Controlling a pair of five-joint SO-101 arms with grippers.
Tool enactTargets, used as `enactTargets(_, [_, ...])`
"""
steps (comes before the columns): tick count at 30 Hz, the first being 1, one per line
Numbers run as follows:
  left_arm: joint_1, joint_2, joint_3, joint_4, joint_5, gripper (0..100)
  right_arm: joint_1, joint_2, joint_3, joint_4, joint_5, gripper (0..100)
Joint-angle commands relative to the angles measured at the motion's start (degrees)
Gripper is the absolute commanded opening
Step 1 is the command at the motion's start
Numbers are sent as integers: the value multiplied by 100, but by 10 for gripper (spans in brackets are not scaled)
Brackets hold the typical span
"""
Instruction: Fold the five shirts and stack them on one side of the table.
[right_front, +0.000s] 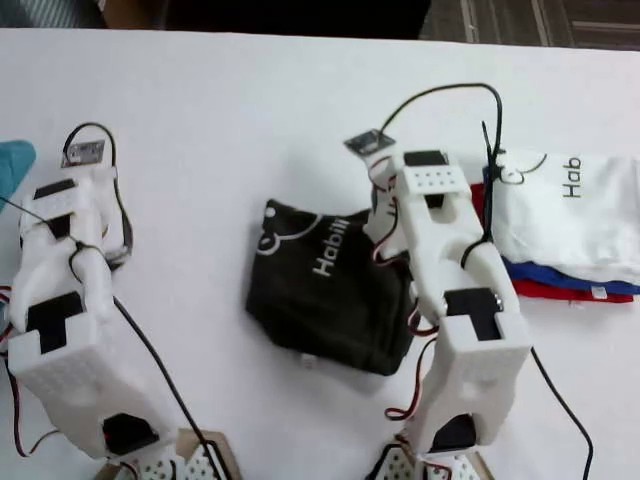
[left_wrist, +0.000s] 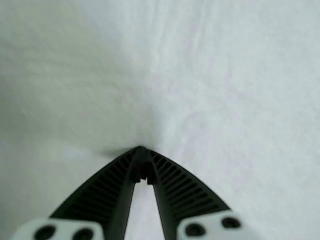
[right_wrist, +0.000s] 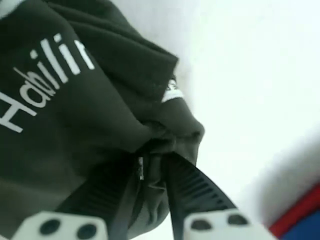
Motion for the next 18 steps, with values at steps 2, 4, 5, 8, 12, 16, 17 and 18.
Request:
enactTargets(2, [299, -62, -22, -220, 35, 25, 136, -602, -932, 532, 18, 21])
enactTargets(4, [299, -62, -22, -220, 35, 25, 136, -602, -1292, 743, 18, 21])
enactTargets(5, [299, -62, -22, -220, 35, 25, 136, -585, -1442, 804, 18, 21])
enactTargets(8, [299, -62, -22, -220, 35, 25, 127, -488, -1829, 848, 26, 21])
enactTargets(12, [299, -62, -22, -220, 35, 25, 136, -127, -2242, 822, 343, 21])
enactTargets(16, [299, -62, -22, -220, 35, 25, 189, 338, -2620, 848, 387, 21])
enactTargets(17, [299, -62, -22, -220, 35, 25, 207, 435, -2699, 848, 387, 21])
enactTargets(18, [299, -62, -22, -220, 35, 25, 215, 541, -2769, 840, 387, 21])
